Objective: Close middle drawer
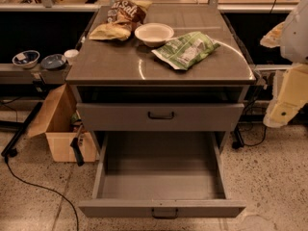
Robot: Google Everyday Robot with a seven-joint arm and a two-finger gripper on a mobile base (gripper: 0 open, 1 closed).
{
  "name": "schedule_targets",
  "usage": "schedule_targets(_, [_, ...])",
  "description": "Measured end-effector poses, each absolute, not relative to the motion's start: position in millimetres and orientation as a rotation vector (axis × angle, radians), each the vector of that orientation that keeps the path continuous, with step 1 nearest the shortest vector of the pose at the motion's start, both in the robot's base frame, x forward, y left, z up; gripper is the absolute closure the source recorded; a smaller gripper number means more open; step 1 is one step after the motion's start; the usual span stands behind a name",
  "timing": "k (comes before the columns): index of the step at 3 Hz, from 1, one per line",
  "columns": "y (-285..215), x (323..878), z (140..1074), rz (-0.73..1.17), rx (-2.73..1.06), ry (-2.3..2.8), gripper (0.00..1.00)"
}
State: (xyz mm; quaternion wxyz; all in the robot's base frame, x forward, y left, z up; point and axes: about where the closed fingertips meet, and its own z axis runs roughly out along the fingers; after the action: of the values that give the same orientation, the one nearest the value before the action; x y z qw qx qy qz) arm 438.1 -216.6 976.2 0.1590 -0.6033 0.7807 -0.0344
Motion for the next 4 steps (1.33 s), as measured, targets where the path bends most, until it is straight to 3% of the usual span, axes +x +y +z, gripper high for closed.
schedule_targets(1, [-216.6,438.1,976.2,-0.099,-1.725,2.232,0.0])
schedule_targets(2, [-216.6,438.1,976.2,-0.099,-1.725,2.232,0.18])
schedule_targets(4, [-216.6,438.1,976.2,-0.099,-1.725,2.232,0.65])
